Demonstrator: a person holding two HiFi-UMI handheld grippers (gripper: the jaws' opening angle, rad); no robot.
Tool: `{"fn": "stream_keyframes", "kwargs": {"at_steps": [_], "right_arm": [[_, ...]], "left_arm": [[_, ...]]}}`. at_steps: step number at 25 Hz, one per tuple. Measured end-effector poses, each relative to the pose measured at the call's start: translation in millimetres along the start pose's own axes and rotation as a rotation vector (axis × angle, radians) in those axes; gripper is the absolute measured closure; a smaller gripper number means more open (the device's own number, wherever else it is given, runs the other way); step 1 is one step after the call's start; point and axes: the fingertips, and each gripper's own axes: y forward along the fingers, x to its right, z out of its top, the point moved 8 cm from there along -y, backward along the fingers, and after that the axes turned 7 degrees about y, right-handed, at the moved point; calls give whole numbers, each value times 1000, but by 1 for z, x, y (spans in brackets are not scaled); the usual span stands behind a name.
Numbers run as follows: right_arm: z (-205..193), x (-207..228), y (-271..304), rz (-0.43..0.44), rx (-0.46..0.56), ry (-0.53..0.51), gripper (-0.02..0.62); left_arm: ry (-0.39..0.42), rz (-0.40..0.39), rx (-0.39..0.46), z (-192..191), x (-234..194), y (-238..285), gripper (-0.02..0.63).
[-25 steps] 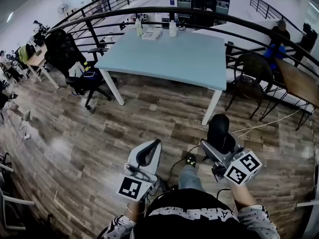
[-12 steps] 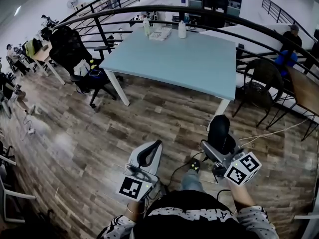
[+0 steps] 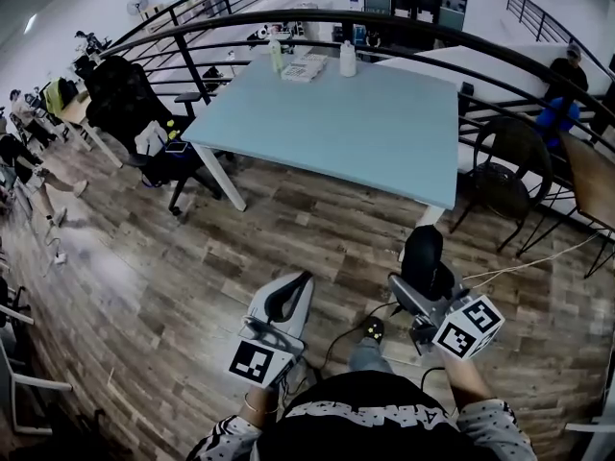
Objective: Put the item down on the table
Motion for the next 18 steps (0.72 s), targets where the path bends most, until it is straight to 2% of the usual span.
{"fn": "stream_keyframes", "kwargs": {"at_steps": [18], "right_arm": [[45, 89, 69, 57, -8, 34, 221]], "left_arm": [[5, 86, -66, -2, -35, 89, 606]]}}
